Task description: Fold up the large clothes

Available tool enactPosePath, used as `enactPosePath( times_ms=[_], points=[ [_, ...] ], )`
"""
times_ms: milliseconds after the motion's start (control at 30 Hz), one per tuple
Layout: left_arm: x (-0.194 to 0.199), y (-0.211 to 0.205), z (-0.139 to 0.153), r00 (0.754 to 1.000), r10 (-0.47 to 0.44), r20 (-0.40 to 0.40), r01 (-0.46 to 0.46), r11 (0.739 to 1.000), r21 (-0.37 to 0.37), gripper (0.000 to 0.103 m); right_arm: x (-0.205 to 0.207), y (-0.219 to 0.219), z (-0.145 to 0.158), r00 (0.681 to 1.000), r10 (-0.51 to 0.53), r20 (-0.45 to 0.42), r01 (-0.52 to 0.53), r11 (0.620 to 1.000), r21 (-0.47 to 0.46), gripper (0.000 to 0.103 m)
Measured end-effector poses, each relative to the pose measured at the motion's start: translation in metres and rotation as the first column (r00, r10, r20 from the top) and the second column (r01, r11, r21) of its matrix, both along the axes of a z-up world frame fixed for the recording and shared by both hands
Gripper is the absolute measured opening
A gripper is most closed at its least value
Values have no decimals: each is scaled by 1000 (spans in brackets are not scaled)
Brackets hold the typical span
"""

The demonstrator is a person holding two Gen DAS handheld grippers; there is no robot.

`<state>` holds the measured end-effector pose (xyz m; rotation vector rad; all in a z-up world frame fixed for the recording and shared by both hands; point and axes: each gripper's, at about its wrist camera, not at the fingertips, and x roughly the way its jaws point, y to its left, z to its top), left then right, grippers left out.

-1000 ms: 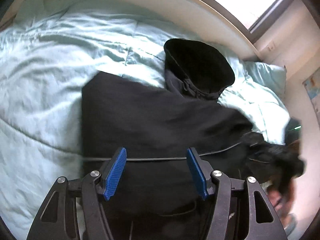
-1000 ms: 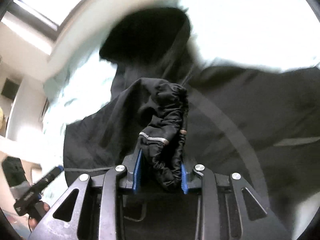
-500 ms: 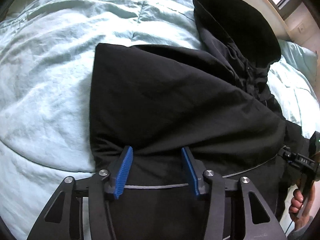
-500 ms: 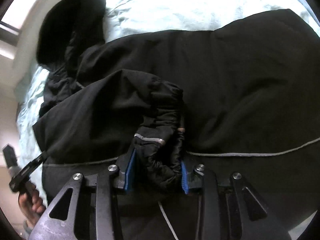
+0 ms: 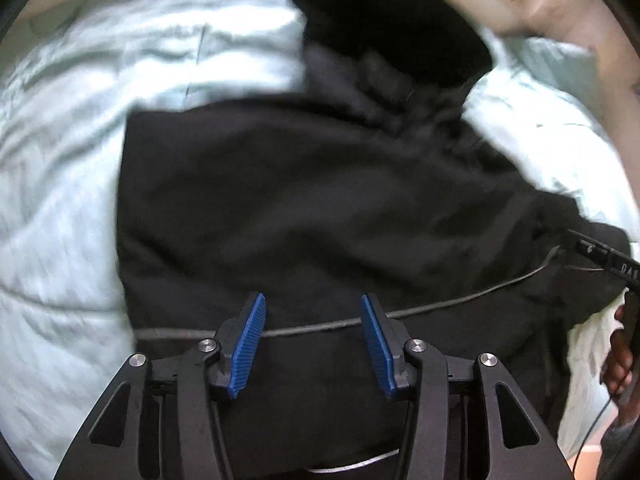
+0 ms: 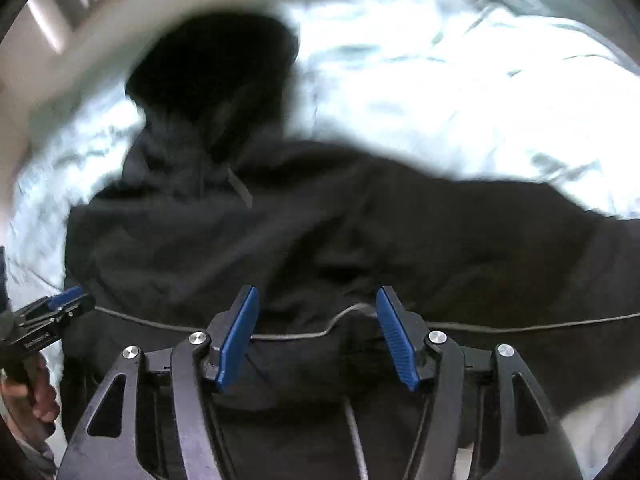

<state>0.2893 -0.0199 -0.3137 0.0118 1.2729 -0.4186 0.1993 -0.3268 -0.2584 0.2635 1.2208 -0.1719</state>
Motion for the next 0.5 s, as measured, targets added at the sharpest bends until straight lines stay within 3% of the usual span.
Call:
enactPosePath(
  times_ms=[67, 133, 200, 333, 500],
  points=[
    [-2, 2, -10, 999, 10, 32, -9, 1000, -5, 51, 2, 5, -43, 992, -19, -123, 10, 997, -71, 63],
    [-2, 4, -15, 999, 7, 33, -7, 1000, -4, 51, -1, 0, -62, 991, -50, -121, 45, 998, -44, 63],
    [-3, 3, -11, 1000, 10, 26, -10, 1000, 8, 51, -1, -3, -59, 990, -72, -124, 69, 997, -28, 63],
    [-12, 7, 19, 998, -10, 65, 8, 1000, 30, 51, -10, -8, -18, 991, -98, -93, 101, 994, 31, 63],
    [-53, 20, 65, 994, -59, 89, 63, 997, -41, 51, -68, -25, 52, 980, -200, 10, 196, 971, 134, 64]
  ],
)
